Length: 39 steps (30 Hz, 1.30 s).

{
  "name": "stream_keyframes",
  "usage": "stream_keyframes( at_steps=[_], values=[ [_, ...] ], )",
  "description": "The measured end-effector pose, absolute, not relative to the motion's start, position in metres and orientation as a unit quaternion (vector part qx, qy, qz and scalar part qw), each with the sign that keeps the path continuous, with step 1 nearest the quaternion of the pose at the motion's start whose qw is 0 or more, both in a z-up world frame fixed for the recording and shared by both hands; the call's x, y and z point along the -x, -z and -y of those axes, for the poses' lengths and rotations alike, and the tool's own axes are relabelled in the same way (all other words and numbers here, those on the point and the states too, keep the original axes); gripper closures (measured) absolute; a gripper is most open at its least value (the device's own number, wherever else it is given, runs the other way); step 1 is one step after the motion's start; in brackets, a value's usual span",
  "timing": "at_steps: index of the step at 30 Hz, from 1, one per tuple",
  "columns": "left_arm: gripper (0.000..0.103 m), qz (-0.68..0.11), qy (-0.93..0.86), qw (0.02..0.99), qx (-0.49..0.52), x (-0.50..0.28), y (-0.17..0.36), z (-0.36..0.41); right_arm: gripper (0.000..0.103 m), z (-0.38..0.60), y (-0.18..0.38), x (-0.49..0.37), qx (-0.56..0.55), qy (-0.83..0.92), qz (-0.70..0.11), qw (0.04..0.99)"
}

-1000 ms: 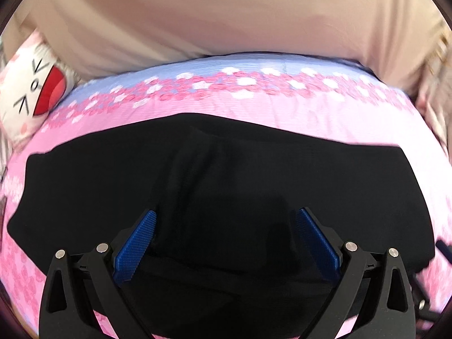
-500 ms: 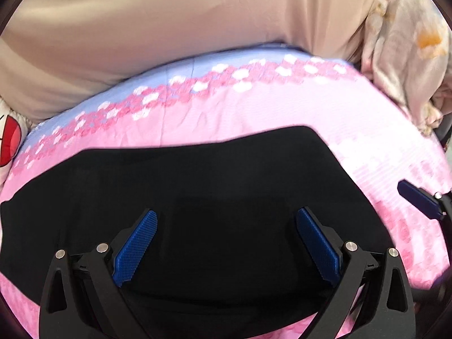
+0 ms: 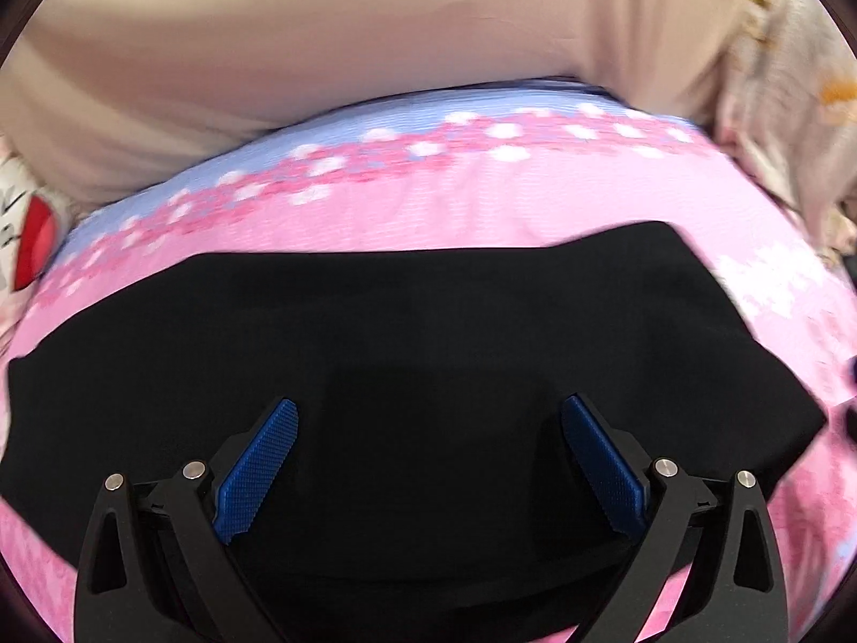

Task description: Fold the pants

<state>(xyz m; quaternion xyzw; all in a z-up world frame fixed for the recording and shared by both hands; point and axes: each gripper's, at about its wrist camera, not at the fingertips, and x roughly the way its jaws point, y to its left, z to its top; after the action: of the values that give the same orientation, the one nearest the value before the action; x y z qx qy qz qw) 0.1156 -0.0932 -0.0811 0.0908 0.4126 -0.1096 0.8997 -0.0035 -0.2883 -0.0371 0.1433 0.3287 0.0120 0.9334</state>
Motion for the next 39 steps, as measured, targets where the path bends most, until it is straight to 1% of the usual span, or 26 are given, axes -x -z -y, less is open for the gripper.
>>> stream_keyframes(
  at_steps=[4, 5, 7, 9, 10, 11, 12, 13, 14, 15, 16, 18, 19, 20, 21, 22, 23, 24, 25, 26, 27, 28, 29, 33, 36, 39],
  values=[
    [0.005, -0.428, 0.119, 0.894, -0.06, -0.122, 0.086, 0.072, 0.036, 0.277, 0.029, -0.033, -0.237, -0.141, -0.302, 0.912],
    [0.005, -0.427, 0.117, 0.894, -0.064, -0.121, 0.084, 0.07, 0.036, 0.268, 0.035, -0.051, -0.263, -0.19, -0.307, 0.895],
    [0.005, -0.423, 0.118, 0.896, -0.068, -0.118, 0.082, 0.067, 0.037, 0.253, 0.053, -0.083, -0.285, -0.228, -0.324, 0.873],
    [0.005, -0.409, 0.101, 0.904, -0.08, -0.114, 0.081, 0.06, 0.038, 0.253, 0.082, -0.118, -0.268, -0.193, -0.361, 0.872],
    [0.005, -0.402, 0.087, 0.907, -0.09, -0.113, 0.081, 0.056, 0.043, 0.262, 0.091, -0.127, -0.249, -0.144, -0.372, 0.883],
    [0.005, -0.402, 0.07, 0.908, -0.098, -0.116, 0.085, 0.05, 0.074, 0.275, 0.1, -0.132, -0.237, -0.105, -0.374, 0.89],
    [0.005, -0.408, 0.073, 0.906, -0.09, -0.119, 0.09, 0.042, 0.089, 0.285, 0.102, -0.133, -0.247, -0.092, -0.372, 0.89],
    [0.005, -0.418, 0.089, 0.902, -0.07, -0.122, 0.095, 0.035, 0.093, 0.297, 0.103, -0.129, -0.292, -0.085, -0.367, 0.879],
    [0.005, -0.43, 0.104, 0.896, -0.034, -0.127, 0.099, 0.024, 0.09, 0.298, 0.099, -0.124, -0.306, -0.083, -0.359, 0.878],
    [0.005, -0.436, 0.112, 0.893, -0.013, -0.129, 0.1, 0.018, 0.086, 0.292, 0.091, -0.12, -0.291, -0.08, -0.355, 0.885],
    [0.005, -0.436, 0.115, 0.893, 0.0, -0.131, 0.101, 0.014, 0.08, 0.273, 0.083, -0.118, -0.25, -0.092, -0.359, 0.895],
    [0.005, -0.43, 0.112, 0.896, -0.008, -0.131, 0.101, 0.018, 0.071, 0.25, 0.088, -0.123, -0.179, -0.091, -0.382, 0.902],
    [0.005, -0.428, 0.112, 0.897, -0.011, -0.131, 0.1, 0.019, 0.075, 0.253, 0.094, -0.128, -0.166, -0.072, -0.39, 0.903],
    [0.005, -0.426, 0.118, 0.897, -0.007, -0.129, 0.098, 0.018, 0.087, 0.26, 0.097, -0.127, -0.19, -0.057, -0.386, 0.901],
    [0.005, -0.426, 0.119, 0.897, -0.004, -0.129, 0.095, 0.014, 0.087, 0.264, 0.094, -0.122, -0.223, -0.047, -0.386, 0.894],
    [0.005, -0.424, 0.112, 0.899, 0.001, -0.127, 0.09, 0.006, 0.084, 0.267, 0.086, -0.117, -0.219, -0.03, -0.38, 0.898],
    [0.005, -0.411, 0.104, 0.906, 0.014, -0.124, 0.082, -0.011, 0.079, 0.258, 0.073, -0.11, -0.186, -0.009, -0.369, 0.91],
    [0.005, -0.397, 0.091, 0.913, 0.033, -0.12, 0.072, -0.034, 0.078, 0.246, 0.061, -0.102, -0.145, 0.001, -0.359, 0.922],
    [0.005, -0.391, 0.082, 0.916, 0.048, -0.12, 0.067, -0.051, 0.075, 0.239, 0.054, -0.098, -0.127, 0.0, -0.354, 0.926],
    [0.005, -0.384, 0.063, 0.918, 0.075, -0.119, 0.059, -0.081, 0.062, 0.229, 0.046, -0.093, -0.113, -0.006, -0.347, 0.931],
    [0.005, -0.381, 0.038, 0.918, 0.104, -0.118, 0.054, -0.114, 0.053, 0.214, 0.038, -0.085, -0.095, -0.012, -0.337, 0.937],
    [0.005, -0.378, 0.018, 0.917, 0.122, -0.117, 0.051, -0.136, 0.04, 0.204, 0.034, -0.083, -0.078, -0.013, -0.33, 0.941],
    [0.005, -0.377, -0.024, 0.913, 0.152, -0.114, 0.05, -0.177, 0.039, 0.188, 0.03, -0.079, -0.053, -0.013, -0.325, 0.944],
    [0.006, -0.38, -0.146, 0.891, 0.201, -0.101, 0.058, -0.274, 0.039, 0.142, 0.026, -0.071, 0.003, -0.036, -0.317, 0.948],
    [0.008, -0.395, -0.18, 0.862, 0.262, -0.08, 0.077, -0.326, 0.038, 0.119, 0.029, -0.075, 0.013, -0.057, -0.324, 0.944],
    [0.008, -0.407, -0.159, 0.834, 0.339, -0.064, 0.097, -0.349, 0.038, 0.094, 0.034, -0.077, 0.027, -0.071, -0.331, 0.94]
  ],
)
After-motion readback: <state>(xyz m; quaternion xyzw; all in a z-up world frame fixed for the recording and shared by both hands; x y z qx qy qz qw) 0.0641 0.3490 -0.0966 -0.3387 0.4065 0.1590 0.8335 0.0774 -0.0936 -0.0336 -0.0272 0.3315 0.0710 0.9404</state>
